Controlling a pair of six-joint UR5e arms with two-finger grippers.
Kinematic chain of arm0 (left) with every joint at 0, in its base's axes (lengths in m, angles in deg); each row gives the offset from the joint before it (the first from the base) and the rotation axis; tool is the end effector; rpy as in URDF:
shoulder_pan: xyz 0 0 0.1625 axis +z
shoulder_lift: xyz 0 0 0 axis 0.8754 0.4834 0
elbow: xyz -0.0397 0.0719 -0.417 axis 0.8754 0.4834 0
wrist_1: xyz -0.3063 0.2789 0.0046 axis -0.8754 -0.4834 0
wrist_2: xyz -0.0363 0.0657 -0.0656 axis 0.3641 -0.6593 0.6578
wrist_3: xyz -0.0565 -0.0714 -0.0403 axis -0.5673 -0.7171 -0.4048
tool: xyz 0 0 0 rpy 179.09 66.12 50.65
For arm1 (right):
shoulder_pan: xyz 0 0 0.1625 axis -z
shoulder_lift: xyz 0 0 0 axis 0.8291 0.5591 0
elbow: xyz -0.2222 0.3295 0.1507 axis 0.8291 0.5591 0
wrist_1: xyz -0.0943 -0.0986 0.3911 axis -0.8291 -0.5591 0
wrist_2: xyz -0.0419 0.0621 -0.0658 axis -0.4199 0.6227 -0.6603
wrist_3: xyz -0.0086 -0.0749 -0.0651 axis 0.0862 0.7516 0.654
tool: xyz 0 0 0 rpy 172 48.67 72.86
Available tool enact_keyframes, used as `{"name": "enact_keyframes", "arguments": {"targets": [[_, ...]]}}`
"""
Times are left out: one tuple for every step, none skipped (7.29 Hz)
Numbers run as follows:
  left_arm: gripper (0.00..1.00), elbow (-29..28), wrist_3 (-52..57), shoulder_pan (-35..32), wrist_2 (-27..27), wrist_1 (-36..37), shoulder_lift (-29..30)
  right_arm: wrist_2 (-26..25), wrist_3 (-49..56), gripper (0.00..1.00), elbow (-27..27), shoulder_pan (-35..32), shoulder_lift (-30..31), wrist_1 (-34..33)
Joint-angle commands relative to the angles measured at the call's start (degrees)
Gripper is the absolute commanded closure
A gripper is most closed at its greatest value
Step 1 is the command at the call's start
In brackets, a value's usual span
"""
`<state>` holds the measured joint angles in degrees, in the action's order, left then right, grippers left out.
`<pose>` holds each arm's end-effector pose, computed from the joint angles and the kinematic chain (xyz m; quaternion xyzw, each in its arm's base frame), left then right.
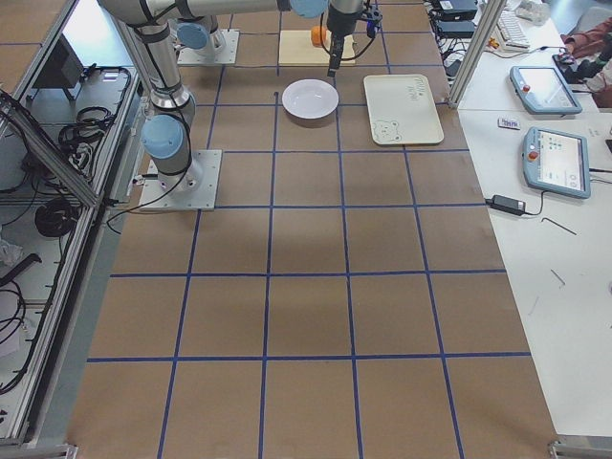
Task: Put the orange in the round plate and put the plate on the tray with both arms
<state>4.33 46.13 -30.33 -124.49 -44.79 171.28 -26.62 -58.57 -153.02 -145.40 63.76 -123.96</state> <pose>-0.1425 -0.5070 0.5144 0.0170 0.9997 -0.0066 0.0172 0.1328 -0.5202 0.5094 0.0482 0.9969 0.0586 0.0226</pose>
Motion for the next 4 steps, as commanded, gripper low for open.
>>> {"name": "enact_keyframes", "arguments": {"targets": [[0.0, 0.0, 0.0, 0.0, 0.0, 0.0, 0.0, 0.0, -0.1, 0.0, 0.0, 0.1, -0.1, -0.1], [0.0, 0.0, 0.0, -0.2, 0.0, 0.0, 0.0, 0.0, -0.1, 0.0, 0.0, 0.0, 0.0, -0.1], [0.0, 0.0, 0.0, 0.0, 0.0, 0.0, 0.1, 0.0, 0.0, 0.0, 0.0, 0.0, 0.0, -0.2], [0.0, 0.0, 0.0, 0.0, 0.0, 0.0, 0.1, -0.1, 0.0, 0.0, 0.0, 0.0, 0.1, -0.1]]}}
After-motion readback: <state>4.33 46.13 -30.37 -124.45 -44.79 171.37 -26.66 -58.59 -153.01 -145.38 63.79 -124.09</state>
